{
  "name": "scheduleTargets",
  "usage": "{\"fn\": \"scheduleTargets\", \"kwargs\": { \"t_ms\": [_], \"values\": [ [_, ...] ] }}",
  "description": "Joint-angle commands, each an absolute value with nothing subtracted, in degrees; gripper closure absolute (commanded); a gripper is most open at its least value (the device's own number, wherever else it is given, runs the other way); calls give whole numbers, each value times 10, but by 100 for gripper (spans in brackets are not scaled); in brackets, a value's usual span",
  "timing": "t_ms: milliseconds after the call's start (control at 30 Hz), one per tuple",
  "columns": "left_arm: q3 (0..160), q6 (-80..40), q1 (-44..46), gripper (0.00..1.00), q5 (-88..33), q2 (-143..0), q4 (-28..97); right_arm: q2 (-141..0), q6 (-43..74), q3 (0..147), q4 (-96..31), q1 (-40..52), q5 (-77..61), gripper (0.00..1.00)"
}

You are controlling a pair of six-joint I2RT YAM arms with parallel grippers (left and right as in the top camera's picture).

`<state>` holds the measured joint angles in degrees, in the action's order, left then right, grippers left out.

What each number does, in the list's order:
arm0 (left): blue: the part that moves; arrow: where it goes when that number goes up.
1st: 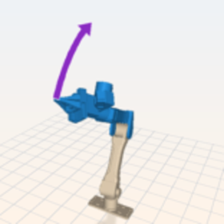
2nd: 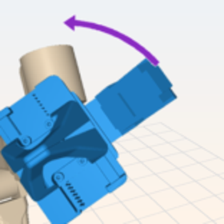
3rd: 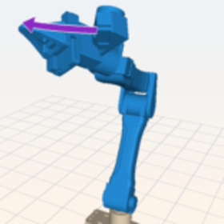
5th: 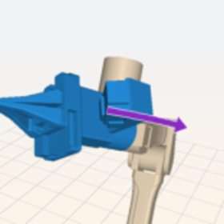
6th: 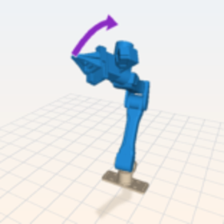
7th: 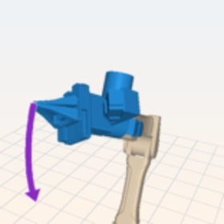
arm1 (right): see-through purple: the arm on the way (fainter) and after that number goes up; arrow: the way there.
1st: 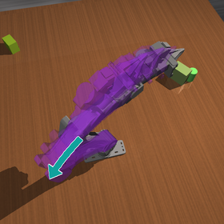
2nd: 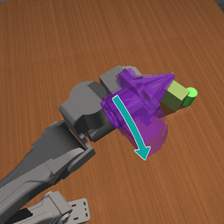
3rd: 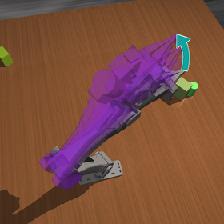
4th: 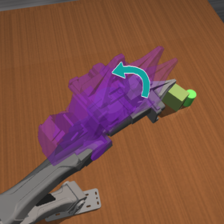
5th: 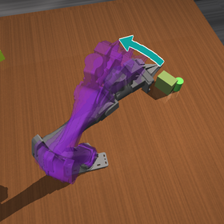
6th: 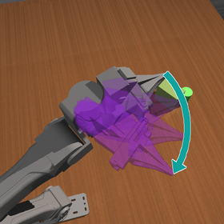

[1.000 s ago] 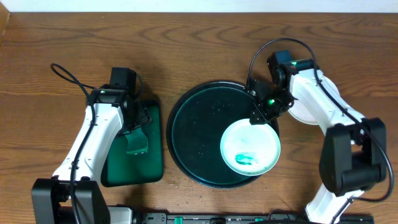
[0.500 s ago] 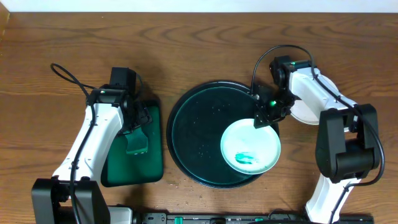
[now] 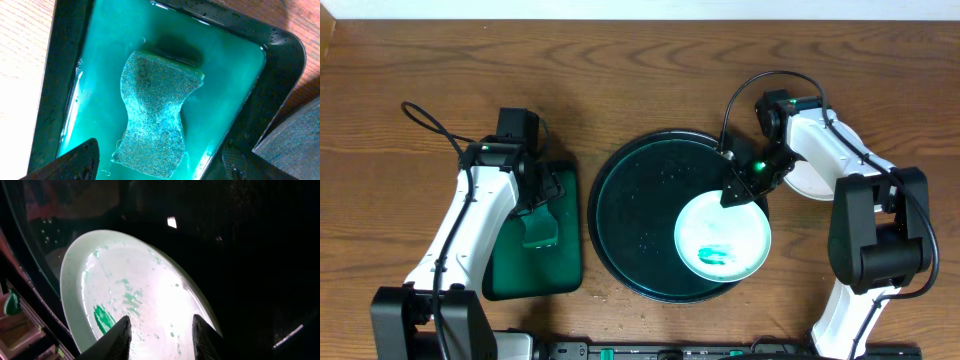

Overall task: Clean dirty plates on tray and stack at the side
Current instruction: 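Slide the held white plate to the center of the black tray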

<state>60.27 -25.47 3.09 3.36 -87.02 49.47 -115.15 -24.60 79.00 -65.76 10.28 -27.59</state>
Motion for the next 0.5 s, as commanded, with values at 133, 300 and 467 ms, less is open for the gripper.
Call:
{"fn": "scheduleTargets", "kwargs": {
  "t_ms": [133, 300, 467],
  "values": [
    [597, -252, 30, 21, 37, -871, 496, -1144, -273, 809, -656, 102, -303, 54],
    [597, -252, 30, 21, 37, -871, 496, -1144, -271, 840, -667, 102, -310, 52],
    [597, -252, 30, 21, 37, -871, 496, -1144, -255, 871, -686, 102, -271, 51]
  ]
}}
